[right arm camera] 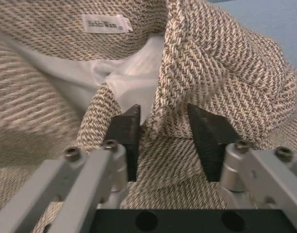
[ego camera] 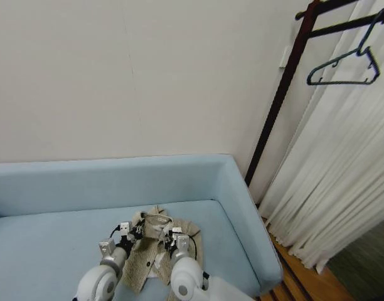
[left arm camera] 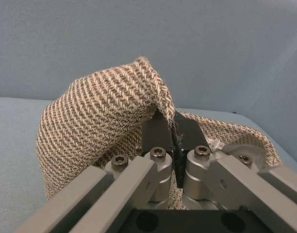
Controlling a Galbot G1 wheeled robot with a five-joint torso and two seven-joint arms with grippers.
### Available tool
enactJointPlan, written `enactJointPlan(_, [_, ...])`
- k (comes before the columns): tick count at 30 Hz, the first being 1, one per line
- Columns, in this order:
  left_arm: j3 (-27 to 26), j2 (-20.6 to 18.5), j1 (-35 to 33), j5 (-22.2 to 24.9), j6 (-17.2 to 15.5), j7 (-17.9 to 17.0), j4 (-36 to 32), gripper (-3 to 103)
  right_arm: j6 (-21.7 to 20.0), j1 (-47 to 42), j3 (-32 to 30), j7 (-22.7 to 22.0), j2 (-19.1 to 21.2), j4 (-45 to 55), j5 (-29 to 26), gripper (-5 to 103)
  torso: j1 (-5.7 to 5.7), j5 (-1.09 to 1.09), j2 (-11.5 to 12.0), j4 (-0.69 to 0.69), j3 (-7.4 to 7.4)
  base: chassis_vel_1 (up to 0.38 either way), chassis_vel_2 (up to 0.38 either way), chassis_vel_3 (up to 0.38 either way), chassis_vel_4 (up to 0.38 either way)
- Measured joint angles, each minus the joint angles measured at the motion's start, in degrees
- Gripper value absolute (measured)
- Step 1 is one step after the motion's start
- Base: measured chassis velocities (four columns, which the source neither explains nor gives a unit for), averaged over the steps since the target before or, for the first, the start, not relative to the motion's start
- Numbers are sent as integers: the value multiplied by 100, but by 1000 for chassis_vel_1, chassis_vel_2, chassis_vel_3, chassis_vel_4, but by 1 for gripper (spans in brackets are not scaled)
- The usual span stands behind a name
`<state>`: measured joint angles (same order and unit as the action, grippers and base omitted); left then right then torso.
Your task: Pick up the clothes from the sofa and hang them on the clothes hanger.
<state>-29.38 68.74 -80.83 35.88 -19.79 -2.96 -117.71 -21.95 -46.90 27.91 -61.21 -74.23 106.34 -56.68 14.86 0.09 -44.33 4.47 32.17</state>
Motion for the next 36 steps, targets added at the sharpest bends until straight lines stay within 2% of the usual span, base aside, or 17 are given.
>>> enactJointPlan(1, [-4,-1,-11,1,2,13,-26,1,16,6,-48,12,-22,-45,18,26,0,0,0,0,0,0,0,0,0])
enactJointPlan(2, [-4,-1,-11,1,2,13,-26,1,16,6,-48,12,-22,-45,18,26,0,0,0,0,0,0,0,0,0])
enactJointPlan(4, [-10,-2,-37,3,5,31,-82,1,42,41,-147,21,-43,-119,45,15,0,0,0,0,0,0,0,0,0])
enactJointPlan(5, [-12,-2,-44,3,6,33,-104,1,47,54,-170,36,-33,-135,66,15,0,0,0,0,0,0,0,0,0])
enactJointPlan(7, [-16,-2,-56,-1,7,33,-154,1,50,63,-229,85,22,-154,159,5,0,0,0,0,0,0,0,0,0])
enactJointPlan(10, [-23,-10,-61,-14,9,33,-197,1,50,57,-311,119,77,-148,223,1,0,0,0,0,0,0,0,0,0])
enactJointPlan(15, [-76,-87,-64,-13,26,44,-311,1,52,-6,-556,258,326,-6,415,1,0,0,0,0,0,0,0,0,0])
enactJointPlan(18, [-156,-225,-65,0,92,67,-442,1,88,-134,-752,601,619,122,1118,1,0,0,0,0,0,0,0,0,0])
enactJointPlan(19, [-156,-225,-65,0,92,67,-442,1,88,-134,-752,601,619,122,1118,1,0,0,0,0,0,0,0,0,0])
enactJointPlan(20, [-202,-296,-65,19,113,88,-514,1,127,-196,-846,848,759,181,1519,1,0,0,0,0,0,0,0,0,0])
enactJointPlan(22, [-307,-430,-62,60,155,124,-649,1,180,-259,-997,1197,941,311,1971,1,0,1,0,1,0,0,0,0,0])
enactJointPlan(23, [-307,-430,-62,60,155,124,-649,1,180,-259,-997,1197,941,311,1971,1,0,1,0,1,0,0,0,0,0])
enactJointPlan(25, [-410,-600,-49,142,203,155,-836,1,222,-259,-1175,1494,1130,526,2188,1,0,1,0,0,0,0,0,0,0])
enactJointPlan(29, [-553,-869,-23,265,258,157,-1122,1,254,-126,-1385,1800,1394,839,2222,1,0,1,0,0,0,0,0,0,0])
enactJointPlan(34, [-809,-1311,10,524,356,5,-1737,1,254,234,-1933,2299,2024,1369,2016,1,0,2,0,-1,0,0,0,0,0])
enactJointPlan(35, [-809,-1311,10,524,356,5,-1737,1,254,234,-1933,2299,2024,1369,2016,1,0,2,0,-1,0,0,0,0,0])
enactJointPlan(36, [-887,-1393,25,584,378,-50,-1876,1,229,344,-2120,2438,2224,1520,1894,1,0,1,0,0,0,0,0,0,0])
